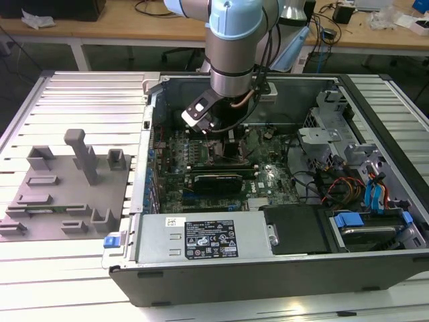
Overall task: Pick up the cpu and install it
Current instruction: 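Place the cpu into insertion slot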
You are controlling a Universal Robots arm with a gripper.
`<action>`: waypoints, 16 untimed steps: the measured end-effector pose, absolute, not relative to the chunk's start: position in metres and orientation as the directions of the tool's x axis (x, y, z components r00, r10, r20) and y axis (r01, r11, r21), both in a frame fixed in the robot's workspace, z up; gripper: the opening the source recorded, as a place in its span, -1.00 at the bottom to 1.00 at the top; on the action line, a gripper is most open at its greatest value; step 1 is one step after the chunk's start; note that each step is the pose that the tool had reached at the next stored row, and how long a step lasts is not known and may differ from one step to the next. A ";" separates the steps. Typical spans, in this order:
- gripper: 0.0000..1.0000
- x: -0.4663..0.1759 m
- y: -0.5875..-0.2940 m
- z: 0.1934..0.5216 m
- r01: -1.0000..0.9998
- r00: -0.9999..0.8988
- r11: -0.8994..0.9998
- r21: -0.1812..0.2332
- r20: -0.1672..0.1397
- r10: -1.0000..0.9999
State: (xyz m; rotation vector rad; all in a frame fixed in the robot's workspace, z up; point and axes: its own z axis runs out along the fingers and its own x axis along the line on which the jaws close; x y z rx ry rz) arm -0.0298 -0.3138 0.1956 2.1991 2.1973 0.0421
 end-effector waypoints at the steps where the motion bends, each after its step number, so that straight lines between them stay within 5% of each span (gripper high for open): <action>1: 0.23 -0.030 -0.314 0.196 0.999 0.001 -0.001 0.042 -0.004 1.000; 16: 0.23 -0.027 -0.313 0.196 0.999 0.001 -0.001 0.042 0.000 1.000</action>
